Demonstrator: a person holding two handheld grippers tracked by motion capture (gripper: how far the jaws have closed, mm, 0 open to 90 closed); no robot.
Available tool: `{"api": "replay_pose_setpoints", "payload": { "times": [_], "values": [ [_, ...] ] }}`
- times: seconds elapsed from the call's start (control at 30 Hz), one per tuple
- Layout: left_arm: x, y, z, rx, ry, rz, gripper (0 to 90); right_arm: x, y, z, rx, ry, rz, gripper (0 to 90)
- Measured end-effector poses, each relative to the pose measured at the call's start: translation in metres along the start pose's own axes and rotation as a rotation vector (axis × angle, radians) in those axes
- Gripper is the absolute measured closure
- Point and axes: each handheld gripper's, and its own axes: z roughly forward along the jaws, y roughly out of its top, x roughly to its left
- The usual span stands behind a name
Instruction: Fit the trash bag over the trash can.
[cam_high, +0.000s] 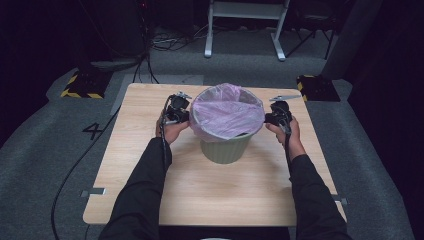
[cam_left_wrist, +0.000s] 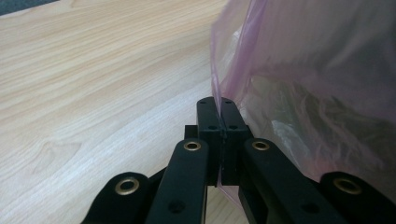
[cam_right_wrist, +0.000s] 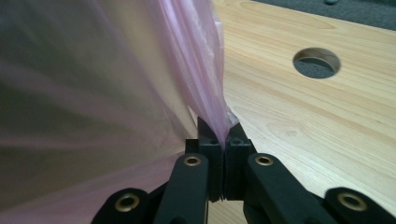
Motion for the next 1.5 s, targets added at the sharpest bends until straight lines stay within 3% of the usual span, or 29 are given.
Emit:
{"api": "replay_pose_setpoints", "payload": {
  "times": [0.1, 0.17, 0.23, 0.3, 0.37, 0.4, 0.53, 0.6, 0.8, 0.93, 1.0, 1.07, 1.1, 1.13, 1.17, 1.23, 1.37, 1.5],
  "values": [
    [-0.002, -0.001, -0.014, -0.068, -0.006, 0.01, 65.1, 0.001, -0.002, -0.01, -0.032, -0.016, -0.042, 71.8],
    [-0.006, -0.002, -0.025, -0.117, -0.031, 0.061, 59.2, 0.002, -0.003, -0.021, -0.062, -0.014, -0.087, 62.0],
    [-0.012, -0.003, -0.036, -0.143, -0.015, 0.087, 50.2, 0.003, -0.003, -0.032, -0.081, -0.036, -0.115, 50.8],
    [-0.017, -0.006, -0.048, -0.161, -0.015, 0.136, 43.7, 0.004, -0.003, -0.045, -0.112, -0.02, -0.146, 46.6],
    [-0.02, -0.01, -0.058, -0.17, -0.022, 0.159, 37.0, 0.008, -0.003, -0.058, -0.14, -0.02, -0.189, 40.3],
    [-0.021, -0.013, -0.063, -0.18, -0.006, 0.166, 33.6, 0.01, -0.004, -0.064, -0.153, -0.008, -0.211, 38.1],
    [-0.024, -0.021, -0.079, -0.2, -0.034, 0.194, 27.7, 0.021, -0.005, -0.085, -0.195, 0.025, -0.285, 35.2],
    [-0.03, -0.025, -0.086, -0.214, -0.07, 0.221, 25.7, 0.026, -0.006, -0.091, -0.205, 0.033, -0.315, 33.1],
    [-0.057, -0.036, -0.096, -0.234, -0.146, 0.327, 20.5, 0.04, -0.013, -0.104, -0.219, 0.104, -0.403, 25.6],
    [-0.072, -0.043, -0.095, -0.22, -0.159, 0.37, 19.7, 0.051, -0.016, -0.108, -0.216, 0.139, -0.475, 27.5],
    [-0.077, -0.046, -0.093, -0.21, -0.167, 0.386, 22.5, 0.058, -0.017, -0.11, -0.221, 0.145, -0.522, 42.6],
    [-0.081, -0.048, -0.09, -0.204, -0.145, 0.399, 27.6, 0.063, -0.018, -0.11, -0.215, 0.144, -0.556, 50.9],
    [-0.082, -0.049, -0.089, -0.199, -0.151, 0.408, 35.4, 0.065, -0.018, -0.11, -0.221, 0.126, -0.568, 58.3],
    [-0.084, -0.05, -0.088, -0.199, -0.121, 0.418, 47.2, 0.067, -0.019, -0.11, -0.222, 0.127, -0.579, 68.1],
    [-0.084, -0.05, -0.086, -0.191, -0.089, 0.421, 51.6, 0.067, -0.02, -0.11, -0.223, 0.132, -0.584, 71.6],
    [-0.083, -0.052, -0.084, -0.186, -0.082, 0.431, 66.6, 0.068, -0.022, -0.111, -0.225, 0.109, -0.594, 82.2],
    [-0.079, -0.056, -0.081, -0.183, -0.086, 0.431, 87.8, 0.069, -0.028, -0.112, -0.246, 0.124, -0.589, 90.0],
    [-0.08, -0.059, -0.076, -0.157, -0.088, 0.444, 89.7, 0.072, -0.035, -0.108, -0.225, 0.141, -0.609, 90.0]
  ]
}}
